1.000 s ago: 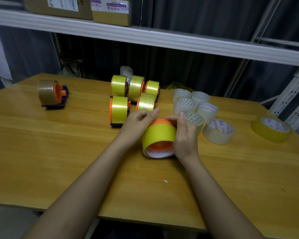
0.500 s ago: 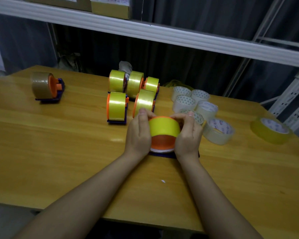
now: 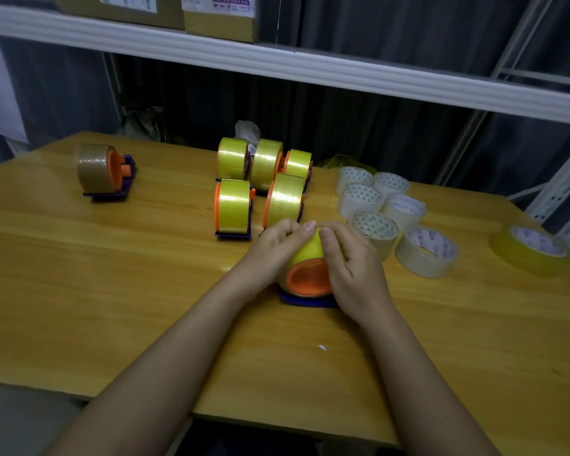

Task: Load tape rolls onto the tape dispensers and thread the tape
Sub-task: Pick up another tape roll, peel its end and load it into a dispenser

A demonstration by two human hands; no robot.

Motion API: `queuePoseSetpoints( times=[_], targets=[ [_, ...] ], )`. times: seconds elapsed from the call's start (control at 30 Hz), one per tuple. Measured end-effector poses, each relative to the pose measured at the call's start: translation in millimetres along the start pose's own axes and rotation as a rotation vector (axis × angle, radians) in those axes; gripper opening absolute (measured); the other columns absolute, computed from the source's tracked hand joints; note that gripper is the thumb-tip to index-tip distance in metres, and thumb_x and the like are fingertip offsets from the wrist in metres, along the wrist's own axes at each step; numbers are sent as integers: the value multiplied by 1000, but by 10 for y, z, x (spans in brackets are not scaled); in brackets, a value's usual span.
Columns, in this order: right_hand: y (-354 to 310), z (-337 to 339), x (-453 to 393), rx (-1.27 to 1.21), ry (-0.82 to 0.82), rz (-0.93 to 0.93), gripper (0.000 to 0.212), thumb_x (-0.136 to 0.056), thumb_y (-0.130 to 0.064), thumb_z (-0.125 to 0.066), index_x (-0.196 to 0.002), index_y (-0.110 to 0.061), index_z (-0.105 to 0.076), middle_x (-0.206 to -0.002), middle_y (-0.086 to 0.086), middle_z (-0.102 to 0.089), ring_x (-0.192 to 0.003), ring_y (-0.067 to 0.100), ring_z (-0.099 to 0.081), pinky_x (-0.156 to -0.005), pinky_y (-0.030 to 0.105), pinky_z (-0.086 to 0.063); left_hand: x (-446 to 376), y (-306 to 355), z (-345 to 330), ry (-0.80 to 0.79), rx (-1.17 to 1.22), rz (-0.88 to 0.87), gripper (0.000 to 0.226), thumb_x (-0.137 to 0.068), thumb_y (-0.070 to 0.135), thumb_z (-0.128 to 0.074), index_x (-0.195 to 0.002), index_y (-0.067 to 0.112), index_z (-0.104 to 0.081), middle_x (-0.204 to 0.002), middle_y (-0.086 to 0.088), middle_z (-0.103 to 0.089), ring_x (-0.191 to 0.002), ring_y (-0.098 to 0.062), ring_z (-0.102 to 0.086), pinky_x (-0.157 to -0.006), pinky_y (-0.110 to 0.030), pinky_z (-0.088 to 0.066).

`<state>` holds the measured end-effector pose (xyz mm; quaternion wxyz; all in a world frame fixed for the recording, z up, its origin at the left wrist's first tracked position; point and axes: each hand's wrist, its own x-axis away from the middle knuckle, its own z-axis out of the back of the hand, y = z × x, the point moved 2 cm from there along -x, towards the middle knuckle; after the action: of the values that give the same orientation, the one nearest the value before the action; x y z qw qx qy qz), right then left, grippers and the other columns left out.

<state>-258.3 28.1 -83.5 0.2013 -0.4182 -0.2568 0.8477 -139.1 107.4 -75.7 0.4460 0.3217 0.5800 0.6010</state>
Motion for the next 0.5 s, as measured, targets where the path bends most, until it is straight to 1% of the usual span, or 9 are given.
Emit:
queuePoseSetpoints(
  times=[0.07, 0.13, 0.17, 0.2, 0.23, 0.27, 0.3, 0.4, 0.5],
  targets=[
    [-32, 18, 14, -28, -9, 7, 36, -95, -50, -34, -105, -26, -59, -97, -21, -58, -96, 2, -55, -82, 21, -43, 31, -28, 50, -85, 83, 142, 35, -91, 38, -58, -106, 7, -63, -105, -3, -65, -94, -8, -64, -81, -23, -50],
    [-55, 41, 24, -79, -37, 1, 24, -93, -51, -37, -104, -35, -50, -96, -25, -55, -96, -4, -55, -79, 13, -41, 43, -52, 85, -83, 121, 238, 38, -76, 46, -70, -106, 22, -67, -117, -4, -62, -107, -16, -61, -91, -34, -51],
    [-62, 50, 26, -105, -43, 4, 19, -92, -51, -39, -103, -37, -47, -96, -25, -55, -97, -7, -55, -79, 9, -41, 37, -70, 87, -77, 125, 261, 43, -67, 47, -74, -103, 25, -68, -116, -6, -62, -107, -20, -60, -88, -37, -51],
    [-70, 56, 28, -127, -39, 10, 16, -92, -49, -41, -102, -38, -46, -95, -25, -55, -96, -9, -55, -78, 7, -41, 30, -82, 92, -75, 129, 272, 39, -64, 43, -72, -98, 25, -71, -110, -9, -65, -101, -20, -63, -81, -34, -51],
    [-83, 55, 28, -141, -25, 18, 16, -92, -48, -43, -101, -36, -47, -93, -25, -55, -95, -10, -55, -78, 7, -41, 30, -71, 95, -75, 126, 263, 24, -70, 36, -68, -90, 23, -74, -99, -10, -68, -90, -18, -66, -74, -31, -50],
    [-94, 59, 23, -143, 0, 27, 18, -92, -47, -43, -100, -32, -49, -92, -24, -56, -94, -9, -56, -79, 9, -42, 49, -35, 84, -94, 144, 243, 15, -77, 28, -62, -83, 22, -75, -86, -9, -71, -79, -15, -68, -70, -29, -50],
    [-98, 64, 14, -130, 33, 31, 22, -92, -47, -43, -99, -29, -52, -92, -23, -56, -94, -4, -56, -80, 14, -44, 58, -25, 81, -109, 173, 220, 17, -79, 24, -59, -82, 19, -74, -79, -8, -71, -73, -16, -67, -68, -27, -50],
    [-80, 96, 7, -23, 141, 0, 32, -90, -55, -43, -103, -28, -54, -99, -22, -50, -100, 9, -50, -84, 31, -46, 90, -2, 79, -64, 233, 189, 30, -73, 31, -57, -98, 19, -69, -83, -8, -71, -80, -21, -67, -75, -32, -50],
    [-86, 132, 41, 62, 143, -37, 56, -82, -71, -41, -115, -27, -53, -109, -12, -46, -108, 13, -43, -88, 31, -40, 93, 30, 51, 2, 257, 128, 19, -81, 26, -52, -85, 25, -70, -78, -1, -70, -80, -17, -65, -76, -35, -48]
  ],
)
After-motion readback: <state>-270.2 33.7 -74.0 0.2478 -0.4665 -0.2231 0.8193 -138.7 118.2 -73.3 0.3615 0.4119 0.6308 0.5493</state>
